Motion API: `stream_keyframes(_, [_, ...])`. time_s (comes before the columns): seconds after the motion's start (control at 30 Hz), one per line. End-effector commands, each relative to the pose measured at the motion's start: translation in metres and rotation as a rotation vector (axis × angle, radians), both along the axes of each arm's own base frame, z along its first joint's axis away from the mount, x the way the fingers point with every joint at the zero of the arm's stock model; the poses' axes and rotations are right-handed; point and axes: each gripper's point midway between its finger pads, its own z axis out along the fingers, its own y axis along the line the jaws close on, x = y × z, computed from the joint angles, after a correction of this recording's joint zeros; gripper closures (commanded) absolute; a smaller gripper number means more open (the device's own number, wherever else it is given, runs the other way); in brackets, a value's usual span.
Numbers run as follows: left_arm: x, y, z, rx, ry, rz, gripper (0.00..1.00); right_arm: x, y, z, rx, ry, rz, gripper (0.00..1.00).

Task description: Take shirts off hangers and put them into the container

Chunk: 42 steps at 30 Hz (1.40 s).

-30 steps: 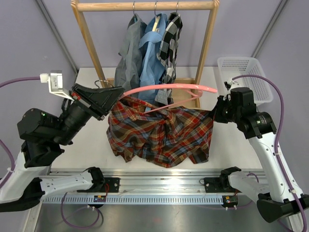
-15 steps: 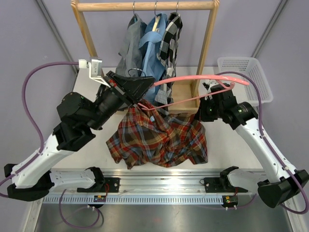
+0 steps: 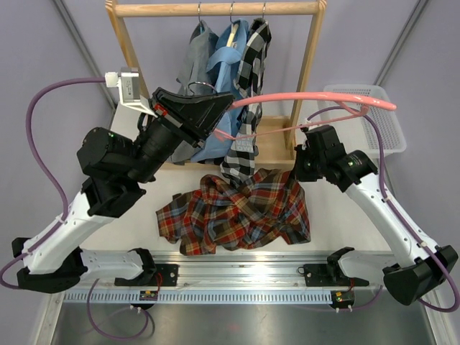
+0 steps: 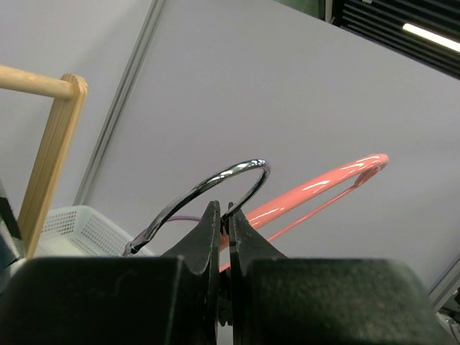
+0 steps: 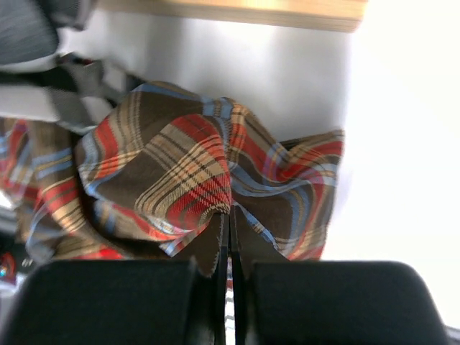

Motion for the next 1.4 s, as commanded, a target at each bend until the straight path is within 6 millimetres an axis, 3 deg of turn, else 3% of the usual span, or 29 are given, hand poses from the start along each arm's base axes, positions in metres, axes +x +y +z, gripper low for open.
stream_keyframes(0.0, [-0.006,0.033,0.011,-0.005,-0.032,0.071,1.00,0.007,-0.028,0.016,-0.080,-0.075,-0.139,1.00])
stream_keyframes(0.03, [-0.008,0.046,0.006,0.006,-0.021,0.097,1.00,0.006,-0.030,0.023,-0.081,-0.088,-0.151,0.86])
stream_keyframes(0.1, [0.003,0.054,-0.023,0.089,0.028,0.174,1.00,-0.001,-0.043,0.027,-0.111,-0.073,-0.203,0.38])
stream_keyframes(0.13, [0.001,0.062,-0.027,0.096,0.034,0.189,1.00,-0.003,-0.048,0.036,-0.112,-0.091,-0.226,0.16])
stream_keyframes(0.17, [0.002,0.062,-0.036,0.125,0.043,0.196,1.00,-0.004,-0.058,0.042,-0.140,-0.114,-0.266,0.01])
stream_keyframes(0.2, [0.004,0.061,-0.047,0.172,0.058,0.198,1.00,-0.009,-0.067,0.046,-0.152,-0.121,-0.302,0.00])
stream_keyframes(0.3, [0.001,0.046,-0.073,0.301,0.073,0.153,1.00,-0.020,-0.097,0.087,-0.155,-0.252,-0.418,0.01])
stream_keyframes(0.33, [0.000,0.042,-0.079,0.337,0.073,0.135,1.00,-0.026,-0.105,0.115,-0.118,-0.323,-0.454,0.01])
stream_keyframes(0.37, [-0.002,0.027,-0.098,0.425,0.081,0.083,1.00,-0.029,-0.116,0.130,-0.117,-0.364,-0.498,0.01])
stream_keyframes(0.4, [-0.006,0.024,-0.098,0.446,0.071,0.055,1.00,-0.034,-0.121,0.142,-0.107,-0.393,-0.511,0.01])
stream_keyframes(0.43, [-0.010,0.018,-0.103,0.480,0.065,0.020,1.00,-0.039,-0.125,0.166,-0.067,-0.449,-0.523,0.00])
stream_keyframes(0.47, [-0.017,0.011,-0.118,0.546,0.077,-0.034,1.00,-0.041,-0.129,0.176,-0.060,-0.474,-0.535,0.01])
stream_keyframes(0.53, [-0.025,-0.001,-0.126,0.616,0.070,-0.111,1.00,-0.048,-0.135,0.197,-0.056,-0.514,-0.536,0.00])
stream_keyframes(0.57, [-0.033,-0.003,-0.141,0.677,0.084,-0.166,1.00,-0.049,-0.138,0.203,-0.063,-0.527,-0.546,0.01])
stream_keyframes(0.63, [-0.039,-0.003,-0.149,0.716,0.088,-0.201,1.00,-0.053,-0.142,0.213,-0.074,-0.549,-0.531,0.01])
stream_keyframes(0.73, [-0.044,0.008,-0.163,0.774,0.099,-0.204,1.00,-0.055,-0.130,0.219,-0.049,-0.564,-0.442,0.00])
stream_keyframes(0.83, [-0.043,0.016,-0.172,0.813,0.107,-0.186,1.00,-0.056,-0.091,0.215,0.034,-0.527,-0.240,0.00])
stream_keyframes(0.9, [-0.040,0.018,-0.179,0.833,0.117,-0.168,1.00,-0.068,-0.043,0.208,0.160,-0.458,0.007,0.01])
stream_keyframes(1.07, [-0.030,0.010,-0.184,0.853,0.101,-0.143,1.00,-0.094,0.002,0.203,0.307,-0.402,0.275,0.00])
stream_keyframes(1.23, [-0.026,-0.007,-0.192,0.889,0.105,-0.181,1.00,-0.120,0.020,0.201,0.392,-0.369,0.431,0.05])
stream_keyframes(1.37, [-0.020,-0.019,-0.201,0.914,0.104,-0.191,1.00,-0.130,0.028,0.201,0.432,-0.353,0.496,0.06])
